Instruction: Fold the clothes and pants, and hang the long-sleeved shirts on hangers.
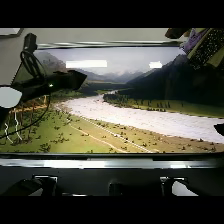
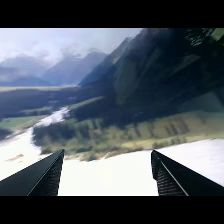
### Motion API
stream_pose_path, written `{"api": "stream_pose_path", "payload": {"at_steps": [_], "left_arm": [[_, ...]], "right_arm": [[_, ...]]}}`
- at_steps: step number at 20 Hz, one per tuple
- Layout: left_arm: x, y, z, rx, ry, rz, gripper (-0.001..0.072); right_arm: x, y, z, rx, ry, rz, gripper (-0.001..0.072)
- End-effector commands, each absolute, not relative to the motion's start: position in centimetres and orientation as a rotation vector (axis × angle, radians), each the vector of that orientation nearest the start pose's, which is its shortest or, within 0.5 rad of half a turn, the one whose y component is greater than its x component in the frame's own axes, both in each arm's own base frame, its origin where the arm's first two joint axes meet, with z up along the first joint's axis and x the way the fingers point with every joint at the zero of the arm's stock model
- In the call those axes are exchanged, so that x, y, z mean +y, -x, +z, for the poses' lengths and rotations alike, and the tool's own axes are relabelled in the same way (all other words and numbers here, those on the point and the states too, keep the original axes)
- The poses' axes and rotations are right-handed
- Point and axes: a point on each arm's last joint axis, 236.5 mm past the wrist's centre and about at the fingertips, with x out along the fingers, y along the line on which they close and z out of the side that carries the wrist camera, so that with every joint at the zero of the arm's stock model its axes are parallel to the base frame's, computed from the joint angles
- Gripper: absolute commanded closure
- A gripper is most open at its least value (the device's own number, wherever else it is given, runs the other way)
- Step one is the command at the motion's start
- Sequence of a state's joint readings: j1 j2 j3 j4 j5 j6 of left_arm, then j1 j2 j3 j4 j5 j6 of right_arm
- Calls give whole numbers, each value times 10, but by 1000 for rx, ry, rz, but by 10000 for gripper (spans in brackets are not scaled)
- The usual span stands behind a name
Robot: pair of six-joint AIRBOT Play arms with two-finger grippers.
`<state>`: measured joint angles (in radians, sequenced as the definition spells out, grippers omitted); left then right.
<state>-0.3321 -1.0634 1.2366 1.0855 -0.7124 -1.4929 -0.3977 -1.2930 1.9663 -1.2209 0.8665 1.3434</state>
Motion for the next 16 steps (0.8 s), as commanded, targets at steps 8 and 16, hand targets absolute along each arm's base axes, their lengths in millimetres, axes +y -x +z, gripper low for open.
{"api": "stream_pose_path", "payload": {"at_steps": [8,16], "left_arm": [[-112,-354,114,941,-62,-329,308],[-58,-360,100,968,4,-195,670]], "right_arm": [[74,-399,107,1113,17,349,233],[93,-376,77,1201,64,390,677]]}}
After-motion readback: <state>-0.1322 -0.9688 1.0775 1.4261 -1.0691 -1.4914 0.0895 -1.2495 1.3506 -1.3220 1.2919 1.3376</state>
